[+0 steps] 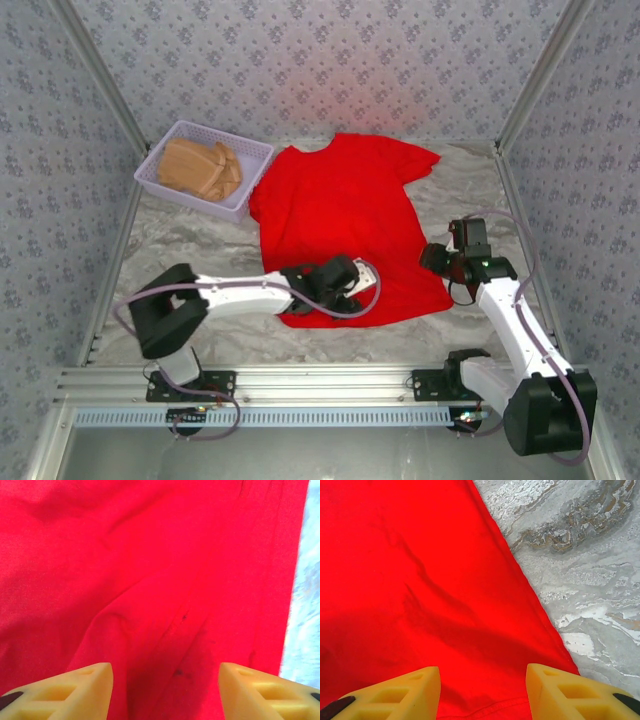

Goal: Fold the inside-out t-shirt

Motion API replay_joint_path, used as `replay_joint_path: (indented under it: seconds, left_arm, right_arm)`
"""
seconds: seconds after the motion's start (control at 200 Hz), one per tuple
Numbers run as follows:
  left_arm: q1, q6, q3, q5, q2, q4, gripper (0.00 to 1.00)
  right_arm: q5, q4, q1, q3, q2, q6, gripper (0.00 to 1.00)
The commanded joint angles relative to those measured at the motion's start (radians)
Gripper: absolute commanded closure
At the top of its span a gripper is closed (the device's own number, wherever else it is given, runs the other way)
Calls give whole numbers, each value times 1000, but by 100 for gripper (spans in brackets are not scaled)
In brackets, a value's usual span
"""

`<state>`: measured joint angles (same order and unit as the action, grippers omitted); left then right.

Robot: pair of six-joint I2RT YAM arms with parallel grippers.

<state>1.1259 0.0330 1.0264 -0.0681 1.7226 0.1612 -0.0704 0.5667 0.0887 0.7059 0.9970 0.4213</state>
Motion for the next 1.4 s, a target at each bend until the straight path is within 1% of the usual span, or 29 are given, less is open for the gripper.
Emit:
replay_joint_path:
  seconds: [0.0, 0.05, 0.105, 0.18, 0.285, 0.34, 0.435, 0.575, 0.64, 0.794, 0.834, 0.864, 0.924, 0.984, 1.029, 1.069, 1.154, 1.209, 1.269, 1.309, 1.394]
  left_arm:
    - [-3, 146, 92, -32, 69, 86, 43]
    - [-4, 162, 119, -50, 101, 104, 43]
    - [-6, 173, 140, -43, 130, 109, 43]
    - [-9, 187, 157, -12, 164, 112, 43]
    - [-22, 190, 192, 63, 199, 133, 47]
    - [-29, 193, 206, 79, 219, 143, 48]
    - [-42, 190, 238, 90, 246, 172, 58]
    - [-66, 177, 250, 166, 252, 179, 75]
    - [-75, 173, 254, 184, 254, 185, 82]
    - [-94, 153, 268, 235, 238, 189, 91]
    - [-94, 155, 268, 237, 232, 193, 92]
    - [-94, 160, 267, 241, 225, 193, 90]
    - [-90, 179, 254, 243, 214, 194, 82]
    - [-80, 203, 248, 238, 214, 201, 68]
    - [-73, 220, 248, 229, 225, 213, 61]
    - [-68, 229, 258, 214, 243, 229, 57]
    - [-67, 236, 287, 180, 286, 267, 53]
    - [-68, 237, 303, 161, 307, 279, 53]
    - [-70, 236, 316, 155, 319, 289, 57]
    - [-70, 231, 321, 157, 320, 288, 61]
    - [-76, 218, 321, 183, 313, 281, 74]
  right_arm:
    - [-43, -11, -12, 5, -18, -23, 49]
    - [-52, -14, -11, -1, -20, -24, 49]
    - [-59, -17, -11, -7, -20, -23, 49]
    - [-58, -18, -15, -14, -22, -25, 49]
    - [-62, -19, -20, -19, -24, -28, 49]
    - [-67, -21, -22, -22, -23, -27, 49]
    - [-70, -17, -23, -26, -29, -29, 49]
    - [-70, -14, -27, -32, -37, -29, 49]
    - [-71, -12, -27, -32, -41, -30, 49]
    - [-78, -6, -29, -20, -43, -32, 49]
    - [-77, -3, -30, -16, -41, -34, 49]
    - [-77, 2, -30, -14, -40, -37, 49]
    - [-75, 5, -30, -8, -40, -40, 49]
    - [-77, 3, -30, -8, -38, -39, 49]
    - [-77, 1, -30, -8, -35, -39, 49]
    - [-77, -2, -30, -8, -33, -39, 49]
    - [-79, -5, -31, -14, -28, -40, 49]
    - [-80, -7, -31, -19, -30, -40, 49]
    - [-80, -7, -31, -25, -31, -39, 49]
    - [-80, -5, -32, -28, -33, -40, 49]
    - [-80, -4, -31, -32, -37, -40, 49]
